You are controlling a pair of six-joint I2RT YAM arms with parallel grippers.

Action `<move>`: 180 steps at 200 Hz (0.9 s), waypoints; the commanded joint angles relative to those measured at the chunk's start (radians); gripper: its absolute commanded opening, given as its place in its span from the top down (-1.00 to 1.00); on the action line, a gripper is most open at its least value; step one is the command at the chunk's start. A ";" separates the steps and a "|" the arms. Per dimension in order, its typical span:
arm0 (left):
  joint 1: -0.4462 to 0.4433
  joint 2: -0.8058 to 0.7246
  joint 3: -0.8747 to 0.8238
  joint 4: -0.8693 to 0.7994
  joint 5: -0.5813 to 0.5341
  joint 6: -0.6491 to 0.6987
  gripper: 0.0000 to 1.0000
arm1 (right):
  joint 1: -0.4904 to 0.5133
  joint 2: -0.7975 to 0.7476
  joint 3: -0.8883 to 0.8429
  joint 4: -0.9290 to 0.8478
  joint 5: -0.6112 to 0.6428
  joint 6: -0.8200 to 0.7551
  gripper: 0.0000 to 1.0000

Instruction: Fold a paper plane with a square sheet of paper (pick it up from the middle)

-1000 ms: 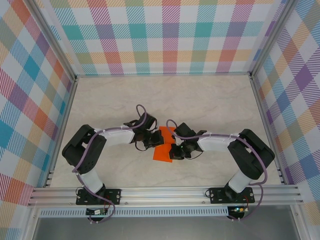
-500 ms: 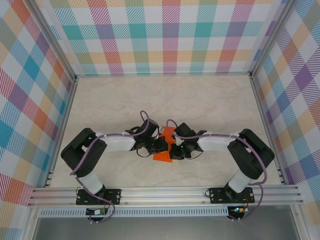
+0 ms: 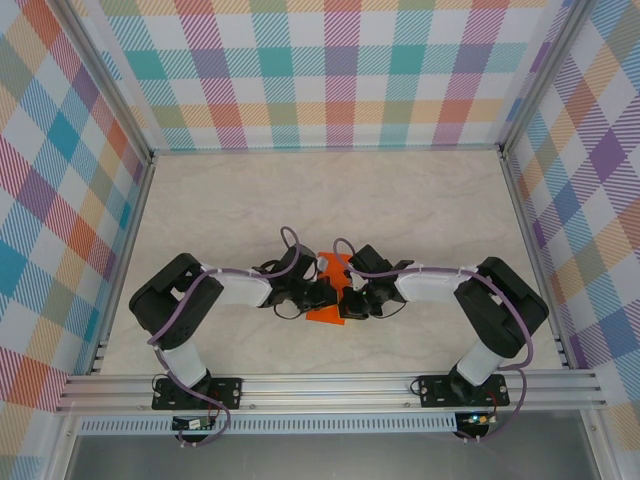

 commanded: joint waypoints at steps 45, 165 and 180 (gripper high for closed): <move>-0.018 -0.002 -0.099 0.073 -0.131 0.035 1.00 | 0.012 0.067 -0.017 -0.119 0.082 -0.028 1.00; 0.165 -0.016 -0.034 -0.050 -0.234 0.129 1.00 | 0.011 0.075 -0.037 -0.164 0.138 -0.069 1.00; 0.200 -0.011 -0.032 -0.055 -0.240 0.148 1.00 | 0.012 0.069 -0.036 -0.160 0.138 -0.068 1.00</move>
